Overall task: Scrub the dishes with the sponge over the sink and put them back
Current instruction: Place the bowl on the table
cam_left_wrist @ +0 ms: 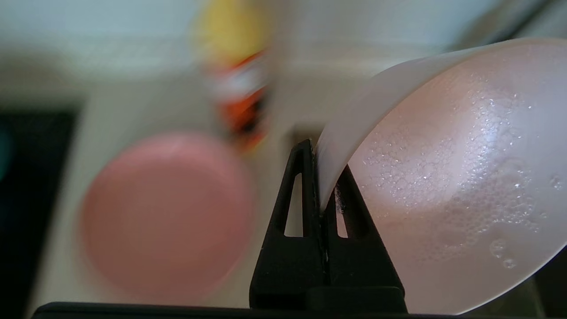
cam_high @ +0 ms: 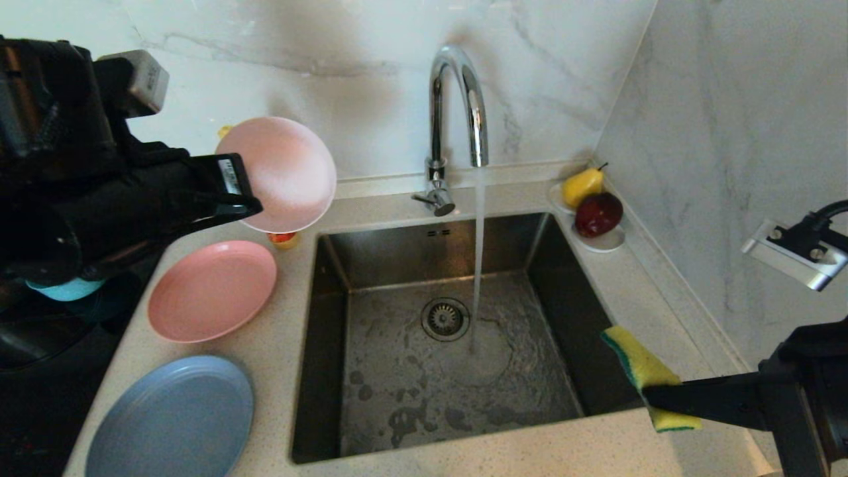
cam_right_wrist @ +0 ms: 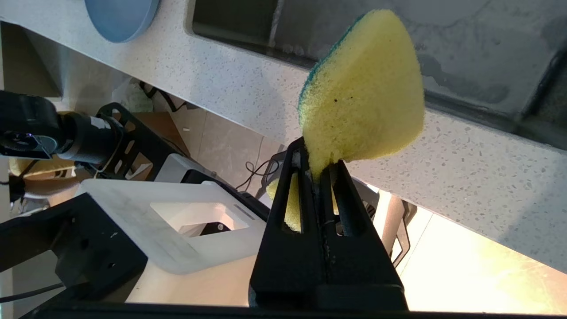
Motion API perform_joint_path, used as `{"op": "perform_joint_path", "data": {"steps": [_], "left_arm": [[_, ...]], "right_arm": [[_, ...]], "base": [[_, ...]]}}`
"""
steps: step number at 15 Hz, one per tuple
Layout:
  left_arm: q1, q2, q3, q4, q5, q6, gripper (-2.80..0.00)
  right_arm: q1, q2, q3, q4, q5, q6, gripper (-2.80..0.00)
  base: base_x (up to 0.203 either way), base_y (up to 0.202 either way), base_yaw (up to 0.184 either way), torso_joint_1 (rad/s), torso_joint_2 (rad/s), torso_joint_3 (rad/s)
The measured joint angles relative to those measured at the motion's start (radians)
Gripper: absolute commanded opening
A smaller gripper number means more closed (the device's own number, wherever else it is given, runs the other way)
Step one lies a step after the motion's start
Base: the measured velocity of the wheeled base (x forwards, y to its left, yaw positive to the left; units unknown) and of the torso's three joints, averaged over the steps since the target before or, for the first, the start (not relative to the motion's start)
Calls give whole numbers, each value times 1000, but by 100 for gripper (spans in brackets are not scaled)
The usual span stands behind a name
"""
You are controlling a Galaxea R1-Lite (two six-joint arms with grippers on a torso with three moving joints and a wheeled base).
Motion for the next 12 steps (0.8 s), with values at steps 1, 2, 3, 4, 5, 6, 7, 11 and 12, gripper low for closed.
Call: {"op": "perform_joint_path", "data": {"steps": [1, 2, 3, 4, 5, 6, 7, 11, 12], "left_arm": [[57, -20, -63, 161, -16, -55, -280], [119, -37, -106, 303, -44, -106, -280], [196, -53, -140, 427, -83, -147, -280], [279, -65, -163, 519, -118, -179, -280], [358, -74, -178, 574, -144, -207, -280], [438, -80, -184, 609, -163, -235, -280], [515, -84, -185, 634, -176, -263, -280], [818, -73, -138, 671, -284, -347, -280], [888, -60, -119, 671, -315, -352, -280]], "right_arm": [[-3, 2, -1, 0, 1, -1, -280], [-6, 4, -1, 0, 0, -1, -280], [-7, 7, 1, -1, -1, -3, -280], [-8, 9, 4, 0, -2, -3, -280], [-14, 10, 6, 0, -1, -3, -280], [-25, 11, 9, -1, 0, -5, -280], [-38, 14, 11, -1, 1, -7, -280], [-57, 34, 22, -7, 4, -6, -280], [-57, 40, 19, -7, 4, -6, -280]], "base": [[0, 0, 0, 0, 0, 0], [0, 0, 0, 0, 0, 0], [0, 0, 0, 0, 0, 0], [0, 0, 0, 0, 0, 0], [0, 0, 0, 0, 0, 0], [0, 0, 0, 0, 0, 0], [0, 0, 0, 0, 0, 0], [0, 0, 0, 0, 0, 0], [0, 0, 0, 0, 0, 0]]}}
